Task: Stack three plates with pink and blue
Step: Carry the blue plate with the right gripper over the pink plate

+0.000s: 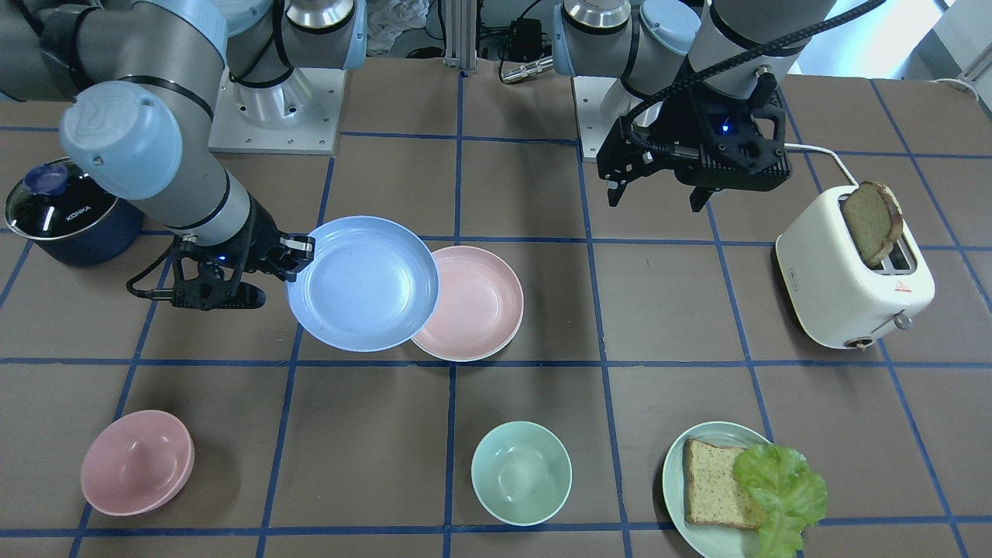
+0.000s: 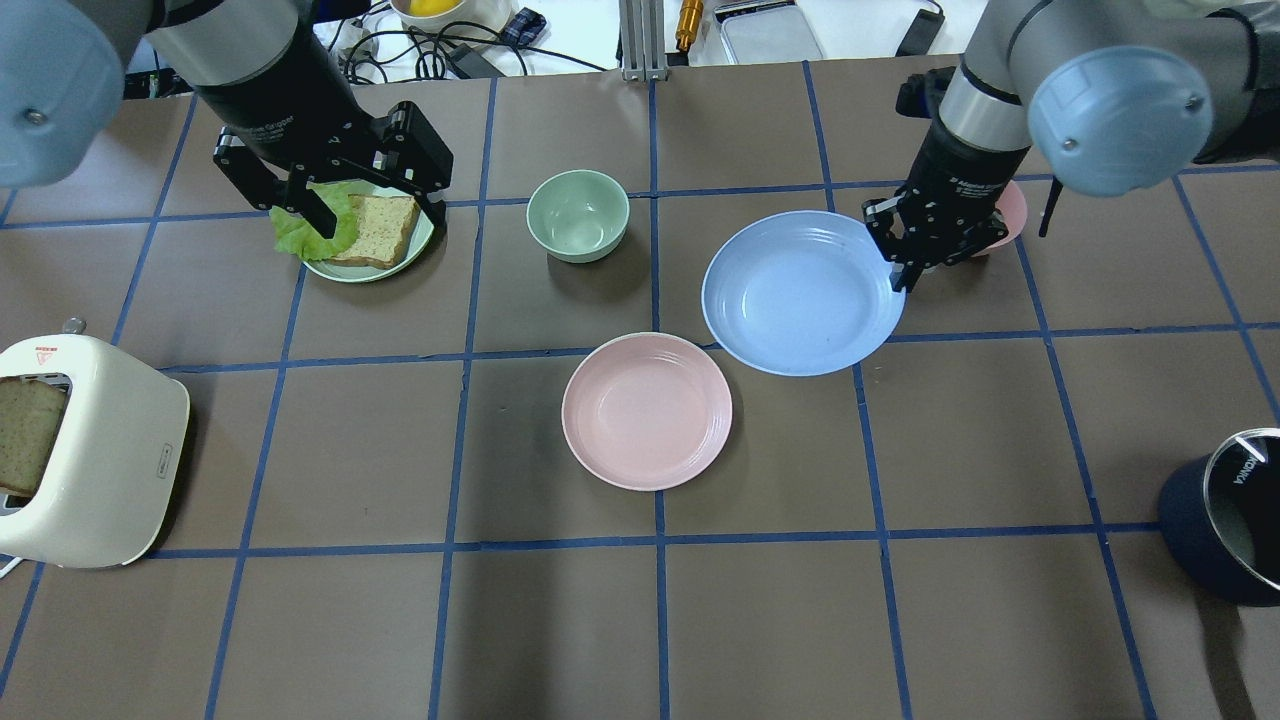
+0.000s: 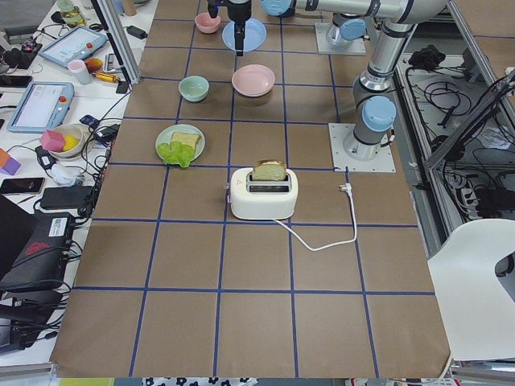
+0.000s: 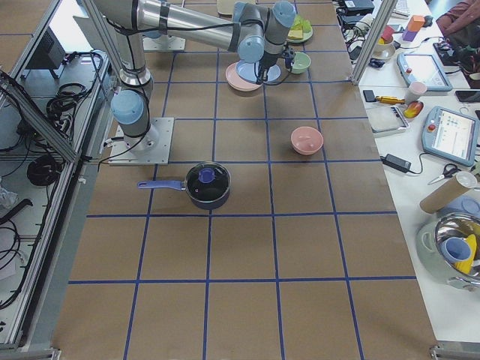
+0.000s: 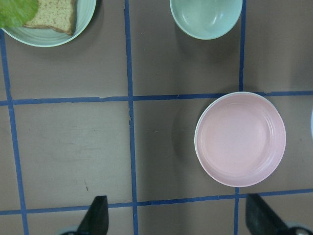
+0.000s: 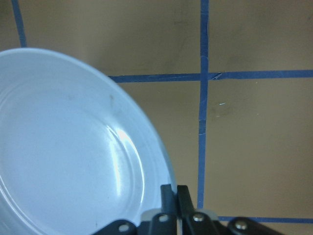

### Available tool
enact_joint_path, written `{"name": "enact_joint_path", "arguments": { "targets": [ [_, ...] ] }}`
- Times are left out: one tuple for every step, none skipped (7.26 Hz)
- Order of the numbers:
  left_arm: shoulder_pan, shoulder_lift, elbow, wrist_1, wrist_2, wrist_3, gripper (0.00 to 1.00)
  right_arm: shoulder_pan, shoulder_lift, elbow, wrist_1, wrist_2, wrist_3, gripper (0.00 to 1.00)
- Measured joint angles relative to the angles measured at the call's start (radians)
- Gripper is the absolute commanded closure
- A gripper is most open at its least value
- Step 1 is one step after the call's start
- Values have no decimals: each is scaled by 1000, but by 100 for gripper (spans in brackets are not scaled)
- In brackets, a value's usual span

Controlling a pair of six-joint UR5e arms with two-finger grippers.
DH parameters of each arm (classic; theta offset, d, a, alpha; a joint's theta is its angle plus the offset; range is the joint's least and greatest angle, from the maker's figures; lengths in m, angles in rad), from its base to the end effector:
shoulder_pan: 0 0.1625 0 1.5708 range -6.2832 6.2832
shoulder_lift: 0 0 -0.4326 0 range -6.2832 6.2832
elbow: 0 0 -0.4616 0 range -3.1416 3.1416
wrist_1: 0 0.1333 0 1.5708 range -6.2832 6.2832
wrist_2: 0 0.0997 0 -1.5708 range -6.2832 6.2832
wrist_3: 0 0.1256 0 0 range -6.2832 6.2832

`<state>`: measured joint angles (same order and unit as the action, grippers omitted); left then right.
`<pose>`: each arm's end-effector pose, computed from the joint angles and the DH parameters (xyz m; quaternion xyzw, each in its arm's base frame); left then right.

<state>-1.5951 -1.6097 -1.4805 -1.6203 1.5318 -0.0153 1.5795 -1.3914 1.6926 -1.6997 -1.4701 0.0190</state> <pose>-0.1522 -0.5742 0.4932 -0.0045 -0.9998 0.0006 0.0195 0.1511 -0.5935 0.3110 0.0095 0.9950 0.0866 0.0489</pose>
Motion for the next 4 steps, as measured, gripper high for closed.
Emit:
{"name": "enact_joint_path", "arguments": {
  "targets": [
    [0, 0, 0, 1, 14, -5, 0, 8, -13, 55, -71, 2, 11, 100],
    [0, -1, 0, 2, 19, -11, 0, 17, -20, 110, -150, 5, 31, 100],
    [0, -1, 1, 3, 21, -13, 0, 32, -21, 151, -214, 9, 60, 100],
    [1, -1, 1, 3, 23, -12, 0, 51, -21, 175, -255, 11, 98, 100]
  ]
}}
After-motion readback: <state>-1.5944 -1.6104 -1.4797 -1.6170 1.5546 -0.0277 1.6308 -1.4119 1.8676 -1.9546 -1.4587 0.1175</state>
